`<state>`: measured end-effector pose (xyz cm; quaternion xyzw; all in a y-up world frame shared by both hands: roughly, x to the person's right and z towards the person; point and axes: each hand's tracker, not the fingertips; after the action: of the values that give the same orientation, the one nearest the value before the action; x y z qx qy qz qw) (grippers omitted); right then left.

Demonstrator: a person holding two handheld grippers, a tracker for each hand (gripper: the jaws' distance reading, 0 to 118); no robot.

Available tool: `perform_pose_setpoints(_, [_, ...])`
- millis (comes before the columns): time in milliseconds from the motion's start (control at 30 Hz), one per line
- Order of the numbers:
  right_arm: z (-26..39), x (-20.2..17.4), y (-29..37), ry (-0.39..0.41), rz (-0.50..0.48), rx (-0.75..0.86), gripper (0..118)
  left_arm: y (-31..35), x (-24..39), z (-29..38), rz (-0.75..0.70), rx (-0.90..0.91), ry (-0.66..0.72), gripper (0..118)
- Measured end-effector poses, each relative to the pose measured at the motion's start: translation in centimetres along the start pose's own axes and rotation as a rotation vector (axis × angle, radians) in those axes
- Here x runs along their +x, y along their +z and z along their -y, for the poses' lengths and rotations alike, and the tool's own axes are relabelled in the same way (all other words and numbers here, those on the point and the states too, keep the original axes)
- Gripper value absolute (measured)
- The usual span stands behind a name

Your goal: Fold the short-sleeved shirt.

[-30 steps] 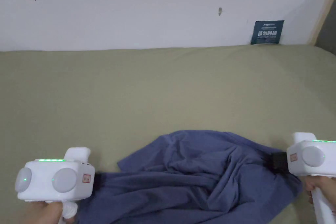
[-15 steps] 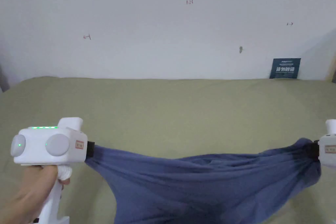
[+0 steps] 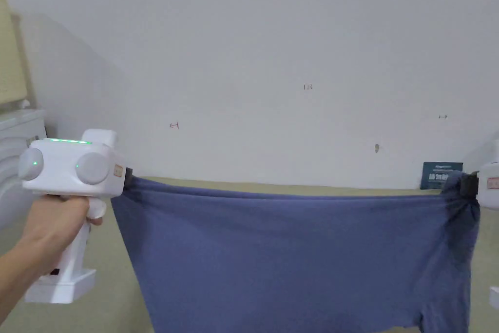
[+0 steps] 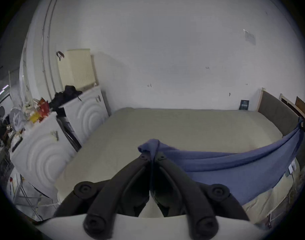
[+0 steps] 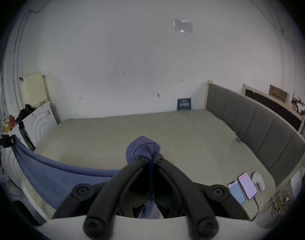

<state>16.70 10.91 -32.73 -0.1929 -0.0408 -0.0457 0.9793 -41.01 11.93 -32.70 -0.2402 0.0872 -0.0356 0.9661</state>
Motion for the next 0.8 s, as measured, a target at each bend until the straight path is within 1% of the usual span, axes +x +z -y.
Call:
perform_pose_setpoints(100, [-2.2,-0.7,-1.6,0.032,0.024,0.017,4,-1.5,0.9,-2.5,-0.040,0.021,-0.013,2])
perform_pose_setpoints(167, [-3.5,-1.0,-3.0,0.036,0.032,0.022,4,-2.6,1.7,-4.0,-0.067,0.027,-0.015,2])
perform_pose_setpoints(267, [-5.7,-1.5,-6.1,0.059,0.063,0.039,4,-5.1,3.0,-6.3,-0.094,0.046,-0.011,2])
perform_pose_setpoints(400, [-8.0,-1.7,-10.1,0.058,0.084,0.053,4,-8.7,4.9,-9.0,-0.128,0.065,-0.045,2])
perform_pose_setpoints(533, [-10.0,-2.0,-14.2,0.053,0.106,0.069,4,-12.8,6.0,-11.4,-0.143,0.079,-0.040,2])
perform_pose_setpoints(600, [-10.5,-2.4,-16.2,0.040,0.110,0.068,4,-14.8,6.5,-12.2,-0.156,0.088,-0.043,2])
perform_pose_setpoints(667, [-10.4,-2.7,-18.5,0.048,0.118,0.064,4,-16.6,7.0,-12.4,-0.167,0.094,-0.044,2])
perform_pose_setpoints(733, [-9.4,-3.4,-20.7,0.074,0.133,0.054,4,-18.8,7.2,-12.1,-0.175,0.094,-0.054,2])
perform_pose_setpoints(800, [-7.9,-3.5,-22.8,0.060,0.133,0.038,4,-20.9,7.4,-11.1,-0.181,0.076,-0.057,2])
